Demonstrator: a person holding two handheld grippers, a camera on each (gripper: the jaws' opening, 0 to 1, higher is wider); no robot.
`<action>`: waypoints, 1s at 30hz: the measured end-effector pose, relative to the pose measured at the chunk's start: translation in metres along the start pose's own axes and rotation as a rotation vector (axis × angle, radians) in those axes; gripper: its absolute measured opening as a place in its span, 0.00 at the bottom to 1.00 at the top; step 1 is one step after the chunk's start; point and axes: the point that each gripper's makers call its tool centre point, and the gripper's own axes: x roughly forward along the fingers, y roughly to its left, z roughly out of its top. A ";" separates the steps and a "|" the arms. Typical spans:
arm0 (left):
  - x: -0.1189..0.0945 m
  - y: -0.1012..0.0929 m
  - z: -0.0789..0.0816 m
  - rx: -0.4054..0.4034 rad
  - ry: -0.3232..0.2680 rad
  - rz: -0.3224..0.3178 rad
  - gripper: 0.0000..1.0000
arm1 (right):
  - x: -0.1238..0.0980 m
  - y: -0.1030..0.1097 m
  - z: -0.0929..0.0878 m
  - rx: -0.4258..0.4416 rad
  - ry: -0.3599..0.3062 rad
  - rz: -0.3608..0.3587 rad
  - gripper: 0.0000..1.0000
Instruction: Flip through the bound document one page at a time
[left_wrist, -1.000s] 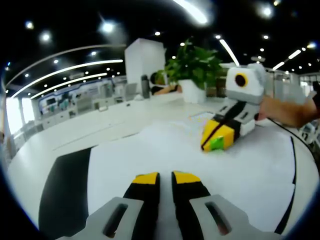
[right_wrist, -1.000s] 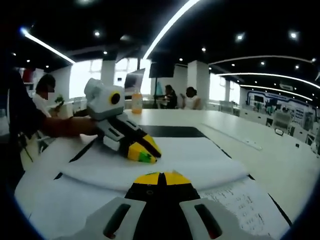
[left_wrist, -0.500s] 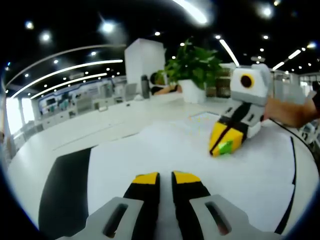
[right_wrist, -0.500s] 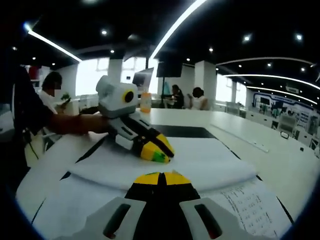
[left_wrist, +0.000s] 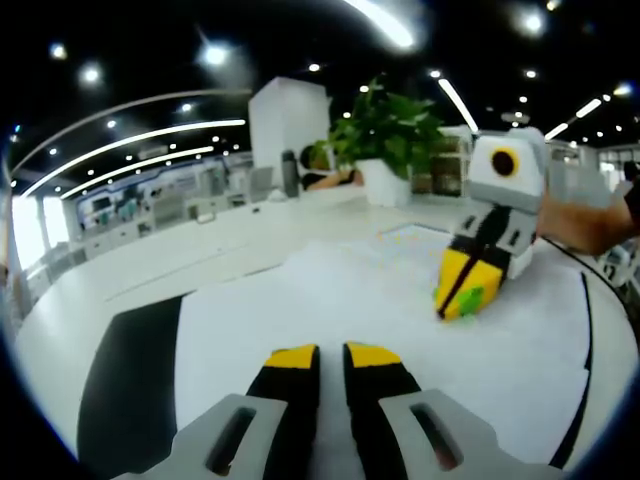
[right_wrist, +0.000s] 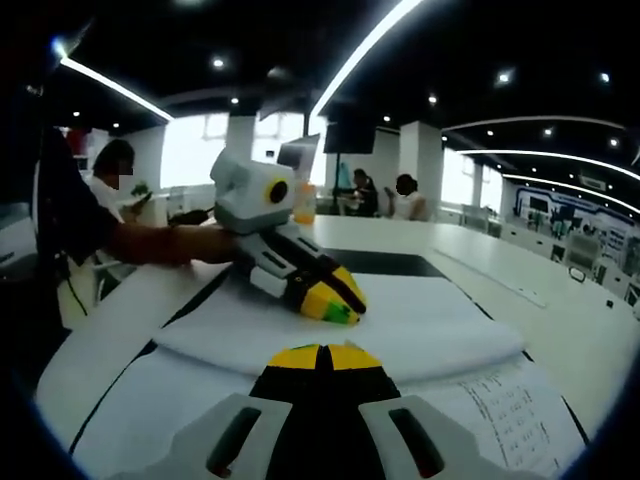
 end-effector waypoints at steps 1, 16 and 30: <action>0.000 0.000 0.000 0.000 0.000 0.000 0.11 | 0.000 0.002 0.000 -0.002 0.000 0.004 0.04; 0.000 -0.001 0.000 0.001 0.000 0.000 0.11 | -0.001 0.013 0.000 -0.008 0.002 0.033 0.04; -0.001 -0.001 0.000 0.003 -0.001 0.002 0.11 | 0.000 0.021 0.001 -0.024 0.009 0.053 0.04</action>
